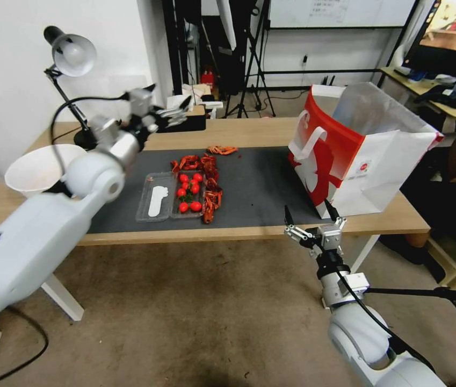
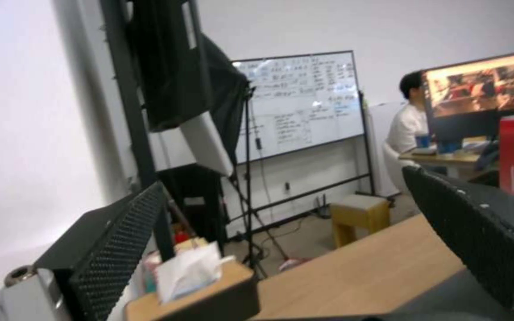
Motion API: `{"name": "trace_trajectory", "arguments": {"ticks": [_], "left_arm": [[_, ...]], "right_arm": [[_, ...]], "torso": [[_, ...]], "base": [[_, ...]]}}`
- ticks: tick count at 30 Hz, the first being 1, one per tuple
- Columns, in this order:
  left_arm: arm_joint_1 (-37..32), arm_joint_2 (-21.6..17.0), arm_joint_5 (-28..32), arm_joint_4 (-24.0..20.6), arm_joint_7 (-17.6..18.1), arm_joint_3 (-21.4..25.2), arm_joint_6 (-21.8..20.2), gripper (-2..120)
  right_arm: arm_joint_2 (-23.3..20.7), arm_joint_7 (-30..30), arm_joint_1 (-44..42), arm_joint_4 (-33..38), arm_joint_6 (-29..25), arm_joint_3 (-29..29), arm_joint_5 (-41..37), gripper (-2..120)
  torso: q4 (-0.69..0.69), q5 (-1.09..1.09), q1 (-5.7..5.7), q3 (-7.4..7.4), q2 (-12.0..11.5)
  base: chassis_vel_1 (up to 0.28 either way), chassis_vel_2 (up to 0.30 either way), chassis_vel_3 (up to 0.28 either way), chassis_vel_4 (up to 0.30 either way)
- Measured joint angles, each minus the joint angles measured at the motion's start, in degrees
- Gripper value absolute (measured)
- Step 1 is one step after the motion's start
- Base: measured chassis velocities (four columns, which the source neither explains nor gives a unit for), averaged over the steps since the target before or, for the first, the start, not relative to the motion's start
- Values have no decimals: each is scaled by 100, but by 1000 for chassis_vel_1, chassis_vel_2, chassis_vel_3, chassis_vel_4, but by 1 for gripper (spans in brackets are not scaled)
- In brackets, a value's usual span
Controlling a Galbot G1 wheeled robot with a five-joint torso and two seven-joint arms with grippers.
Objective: Pick up the trash from the table and place it into the takeout bag.
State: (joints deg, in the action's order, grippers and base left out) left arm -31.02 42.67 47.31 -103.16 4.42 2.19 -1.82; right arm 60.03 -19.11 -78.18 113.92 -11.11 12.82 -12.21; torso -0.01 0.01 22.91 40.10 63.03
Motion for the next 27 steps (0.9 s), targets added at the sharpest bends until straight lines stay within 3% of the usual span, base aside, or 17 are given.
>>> {"name": "trace_trajectory", "arguments": {"ticks": [2,10,12,13,14,20,27], "left_arm": [[-816,-166,-201,-352,69,585,96,100],[-1867,-132,-596,-697,234,1367,158,100],[-2676,-72,-874,-914,245,1915,227,100],[-2676,-72,-874,-914,245,1915,227,100],[-3050,-21,-932,-1046,254,2231,241,100],[-3828,261,-1069,-1330,291,2919,290,100],[-4587,725,-1382,-1592,295,3375,336,100]], "right_arm": [[-16,1,-50,39,0,5,2,100],[-24,2,-108,93,-6,23,9,100],[-20,7,-155,138,-15,28,27,100],[-20,7,-155,138,-15,28,27,100],[-20,9,-171,163,-18,29,33,100],[-28,11,-218,210,-29,32,46,100],[-7,2,-313,227,-67,38,80,100]], "torso": [[1,-2,0,0,0],[0,-2,0,0,0],[2,-3,0,1,0],[2,-3,0,1,0],[1,-1,0,0,0],[0,-1,0,0,0],[1,-2,1,0,0]], "base": [[0,0,0,0],[0,0,0,0],[0,0,0,0],[0,0,0,0],[0,0,0,0],[0,0,0,0],[0,0,0,0]]}}
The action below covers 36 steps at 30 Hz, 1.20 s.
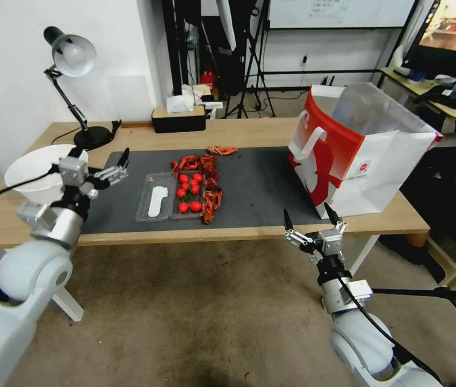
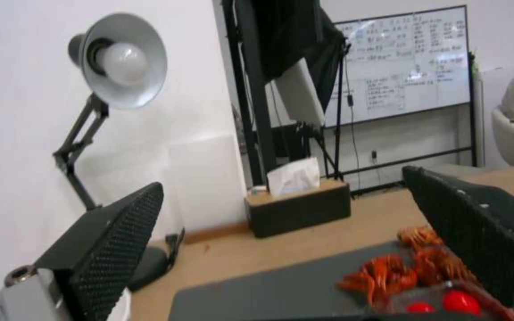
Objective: Pick up the trash from the table and place it into the takeout bag.
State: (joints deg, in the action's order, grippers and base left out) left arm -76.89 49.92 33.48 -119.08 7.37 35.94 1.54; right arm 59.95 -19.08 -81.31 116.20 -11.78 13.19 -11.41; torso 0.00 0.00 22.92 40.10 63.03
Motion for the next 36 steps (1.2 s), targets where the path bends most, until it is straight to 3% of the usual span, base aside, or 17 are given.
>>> {"name": "trace_trajectory", "arguments": {"ticks": [8,21,36], "left_arm": [[-737,377,-261,-155,34,207,96,100],[-1179,699,-567,-170,281,180,95,100],[-1490,1069,-827,158,323,111,440,100]], "right_arm": [[56,-77,-162,2,-54,3,82,100],[166,-157,-350,-59,-155,18,167,100],[230,-224,-450,-147,-195,30,243,100]], "torso": [[0,1,0,0,0],[-1,0,0,0,0],[0,0,1,0,-1]], "base": [[0,0,0,0],[0,0,0,0],[0,0,0,0]]}}
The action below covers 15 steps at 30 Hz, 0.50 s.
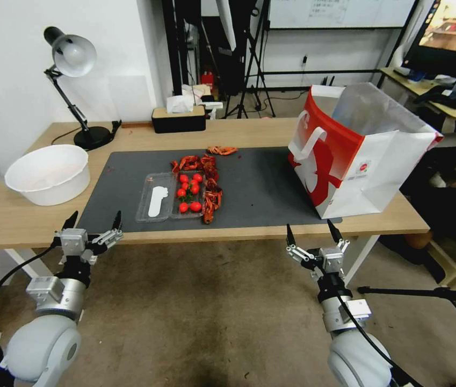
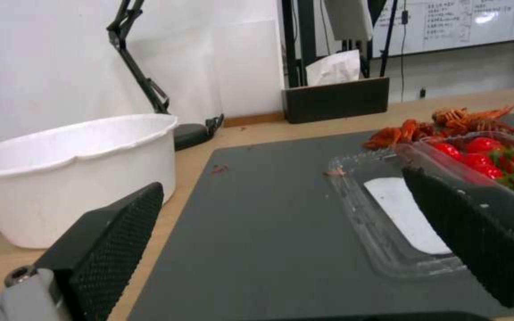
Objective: Pick up the trash from the table and place it into the takeout bag.
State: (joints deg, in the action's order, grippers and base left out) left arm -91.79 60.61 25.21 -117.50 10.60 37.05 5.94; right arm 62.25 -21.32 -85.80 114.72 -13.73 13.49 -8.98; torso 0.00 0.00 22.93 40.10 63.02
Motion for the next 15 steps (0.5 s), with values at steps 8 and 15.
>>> {"name": "trace_trajectory", "arguments": {"ticks": [8,15], "left_arm": [[-41,60,-34,76,-13,-5,82,100],[-75,83,-31,109,-22,-7,125,100]], "right_arm": [[20,-23,-7,-57,-21,-6,14,100],[31,-26,-4,-81,-22,-13,15,100]], "torso": [[0,0,0,0,0],[0,0,0,0,0]], "base": [[0,0,0,0],[0,0,0,0]]}}
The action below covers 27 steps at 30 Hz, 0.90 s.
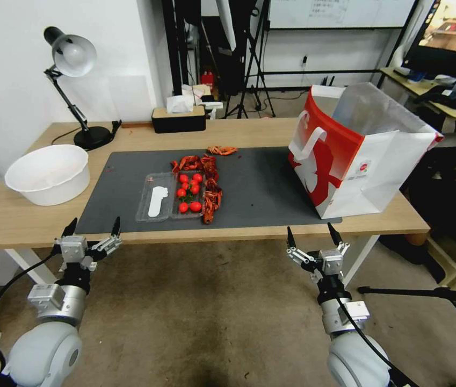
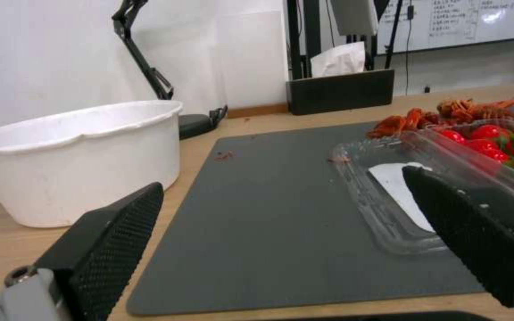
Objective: Pick up the trash from the table and place it into the takeout bag.
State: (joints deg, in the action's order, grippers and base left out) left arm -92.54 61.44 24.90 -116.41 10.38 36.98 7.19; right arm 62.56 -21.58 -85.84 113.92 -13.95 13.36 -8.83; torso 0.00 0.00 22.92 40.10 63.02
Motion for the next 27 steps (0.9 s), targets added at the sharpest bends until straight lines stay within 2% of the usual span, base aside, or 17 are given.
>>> {"name": "trace_trajectory", "arguments": {"ticks": [27], "left_arm": [[-10,10,20,55,-33,43,134,100]], "right_arm": [[47,26,-16,-17,-19,-27,42,100]], "torso": [[0,0,0,1,0]], "base": [[0,0,0,0]]}}
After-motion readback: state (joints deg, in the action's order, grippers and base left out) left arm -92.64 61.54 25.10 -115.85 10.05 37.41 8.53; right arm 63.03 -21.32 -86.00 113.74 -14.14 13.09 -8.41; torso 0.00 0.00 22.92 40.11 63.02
